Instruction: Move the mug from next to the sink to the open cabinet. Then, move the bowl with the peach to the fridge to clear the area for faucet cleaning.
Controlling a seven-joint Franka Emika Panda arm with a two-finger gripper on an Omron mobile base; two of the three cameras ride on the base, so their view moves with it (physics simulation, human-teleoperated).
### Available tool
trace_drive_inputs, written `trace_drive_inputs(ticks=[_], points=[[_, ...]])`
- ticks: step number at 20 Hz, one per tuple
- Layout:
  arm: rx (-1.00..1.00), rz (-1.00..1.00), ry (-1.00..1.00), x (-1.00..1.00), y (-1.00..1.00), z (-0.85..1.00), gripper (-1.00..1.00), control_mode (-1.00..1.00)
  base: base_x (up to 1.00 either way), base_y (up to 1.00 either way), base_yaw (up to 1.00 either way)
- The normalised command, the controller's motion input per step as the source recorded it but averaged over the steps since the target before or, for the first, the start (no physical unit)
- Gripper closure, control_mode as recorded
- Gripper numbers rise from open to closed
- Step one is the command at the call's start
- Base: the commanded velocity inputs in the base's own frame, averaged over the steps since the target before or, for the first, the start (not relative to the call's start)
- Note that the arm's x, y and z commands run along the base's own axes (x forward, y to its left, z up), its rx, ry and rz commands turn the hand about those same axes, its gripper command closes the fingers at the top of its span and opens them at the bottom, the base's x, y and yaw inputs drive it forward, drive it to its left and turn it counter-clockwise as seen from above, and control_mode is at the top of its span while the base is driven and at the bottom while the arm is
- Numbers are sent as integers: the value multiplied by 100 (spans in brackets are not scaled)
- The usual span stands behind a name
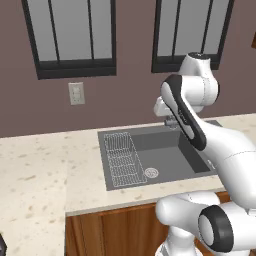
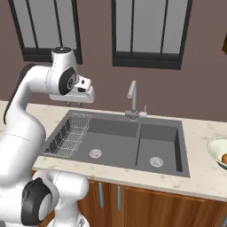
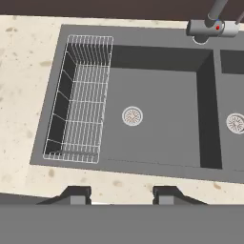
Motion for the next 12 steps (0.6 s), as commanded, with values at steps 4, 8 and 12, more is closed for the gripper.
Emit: trace_drive_inputs(ticks=[4, 8, 12], points=[[1, 0, 1, -3, -1, -6, -100, -100, 0, 0, 0], [0, 0, 4, -9, 0, -4, -100, -100, 0, 0, 0], [0, 0, -3, -23, -11, -5, -100, 100, -75, -69, 0]])
